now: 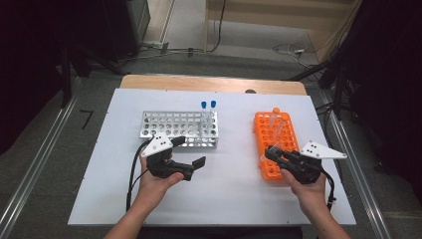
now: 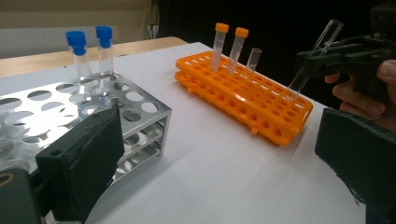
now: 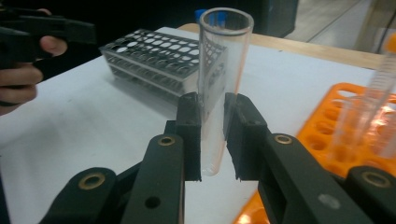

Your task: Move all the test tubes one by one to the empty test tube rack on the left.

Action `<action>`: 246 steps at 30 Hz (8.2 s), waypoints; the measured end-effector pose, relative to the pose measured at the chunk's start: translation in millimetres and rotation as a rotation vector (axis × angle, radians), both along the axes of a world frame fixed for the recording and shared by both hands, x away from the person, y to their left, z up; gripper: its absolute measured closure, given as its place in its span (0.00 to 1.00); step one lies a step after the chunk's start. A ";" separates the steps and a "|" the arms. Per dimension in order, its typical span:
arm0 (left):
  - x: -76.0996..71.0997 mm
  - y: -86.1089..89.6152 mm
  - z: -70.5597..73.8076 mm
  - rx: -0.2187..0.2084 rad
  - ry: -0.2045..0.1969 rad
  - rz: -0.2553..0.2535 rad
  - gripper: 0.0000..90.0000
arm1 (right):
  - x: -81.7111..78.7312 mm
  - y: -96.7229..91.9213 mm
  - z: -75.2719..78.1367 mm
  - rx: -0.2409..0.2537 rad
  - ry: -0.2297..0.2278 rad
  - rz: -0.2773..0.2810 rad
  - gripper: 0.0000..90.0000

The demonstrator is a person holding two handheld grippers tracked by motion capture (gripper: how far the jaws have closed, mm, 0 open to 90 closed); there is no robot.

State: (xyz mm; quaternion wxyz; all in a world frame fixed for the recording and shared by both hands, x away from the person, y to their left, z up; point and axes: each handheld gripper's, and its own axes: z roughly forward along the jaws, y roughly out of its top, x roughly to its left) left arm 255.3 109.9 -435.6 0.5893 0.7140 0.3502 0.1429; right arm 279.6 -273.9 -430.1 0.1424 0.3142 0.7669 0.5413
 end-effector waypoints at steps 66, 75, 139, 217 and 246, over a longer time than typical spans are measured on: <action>-11.4 -54.5 7.0 0.053 -0.055 -0.272 0.85 | -27.0 75.8 -15.1 -0.064 0.065 0.307 0.43; -5.8 -34.0 11.1 0.030 -0.052 -0.213 0.85 | -17.1 47.4 -10.1 -0.026 0.052 0.227 0.23; 148.0 12.2 20.5 -0.016 -0.061 0.249 0.85 | 18.3 -50.5 -18.6 -0.006 0.053 0.028 0.00; 34.9 35.8 4.0 -0.012 0.054 0.176 0.00 | 78.9 -32.8 -16.4 -0.131 0.148 -0.120 0.51; 32.2 21.5 -4.8 0.020 0.068 0.155 0.00 | 83.8 -22.6 -29.7 -0.229 0.215 -0.131 0.75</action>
